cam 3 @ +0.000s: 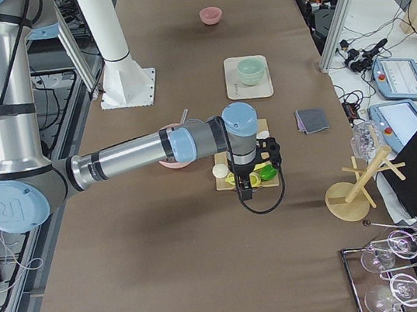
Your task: Stack pink bowl on green and place spoon
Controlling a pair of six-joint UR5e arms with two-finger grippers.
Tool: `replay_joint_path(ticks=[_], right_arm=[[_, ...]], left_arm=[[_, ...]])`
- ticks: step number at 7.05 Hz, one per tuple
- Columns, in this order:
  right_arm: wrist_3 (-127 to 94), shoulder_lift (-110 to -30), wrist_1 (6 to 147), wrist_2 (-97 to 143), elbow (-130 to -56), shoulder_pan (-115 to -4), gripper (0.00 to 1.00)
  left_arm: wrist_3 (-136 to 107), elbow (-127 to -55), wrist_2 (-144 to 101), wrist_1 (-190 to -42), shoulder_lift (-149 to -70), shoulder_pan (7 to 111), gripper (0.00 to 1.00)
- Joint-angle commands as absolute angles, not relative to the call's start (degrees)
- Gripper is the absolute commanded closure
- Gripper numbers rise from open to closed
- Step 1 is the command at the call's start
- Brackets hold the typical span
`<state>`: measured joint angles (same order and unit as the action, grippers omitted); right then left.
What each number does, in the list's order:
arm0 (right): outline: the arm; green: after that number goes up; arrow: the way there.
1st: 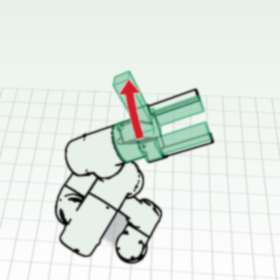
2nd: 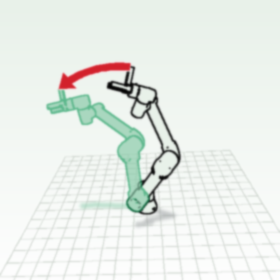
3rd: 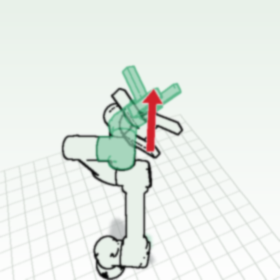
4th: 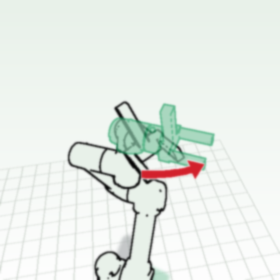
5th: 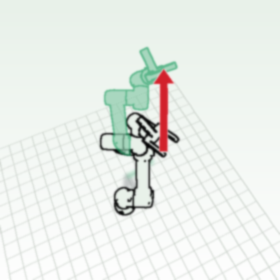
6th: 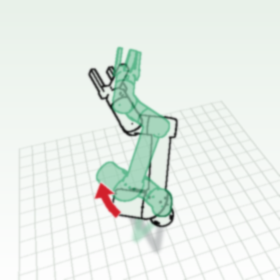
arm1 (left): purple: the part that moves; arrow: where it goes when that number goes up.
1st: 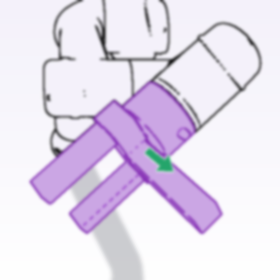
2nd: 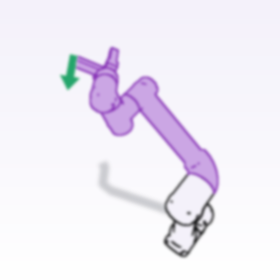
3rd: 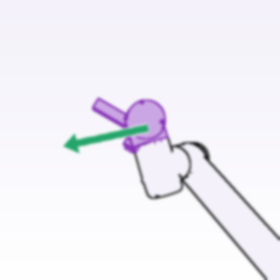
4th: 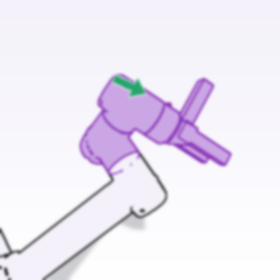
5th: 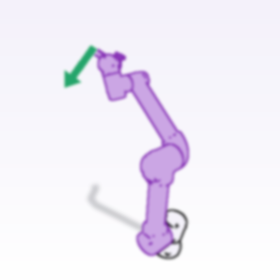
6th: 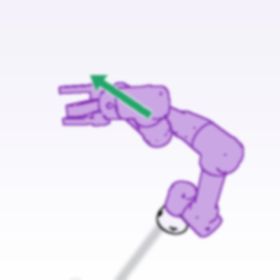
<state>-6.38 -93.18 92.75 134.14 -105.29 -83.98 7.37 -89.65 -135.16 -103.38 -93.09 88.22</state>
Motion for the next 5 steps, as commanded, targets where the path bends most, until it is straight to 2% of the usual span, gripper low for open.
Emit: replay_joint_path(ticks=[1,5], right_arm=[[-6.9,-92.4,92.6,134.3,-105.6,-81.3,0.00],[-15.0,-89.0,88.3,134.0,-105.6,-71.3,0.00]], left_arm=[[2.9,-89.6,-136.2,-106.2,-94.3,84.6,0.01],[-16.1,-89.6,-136.1,-112.6,-93.6,69.8,0.01]])
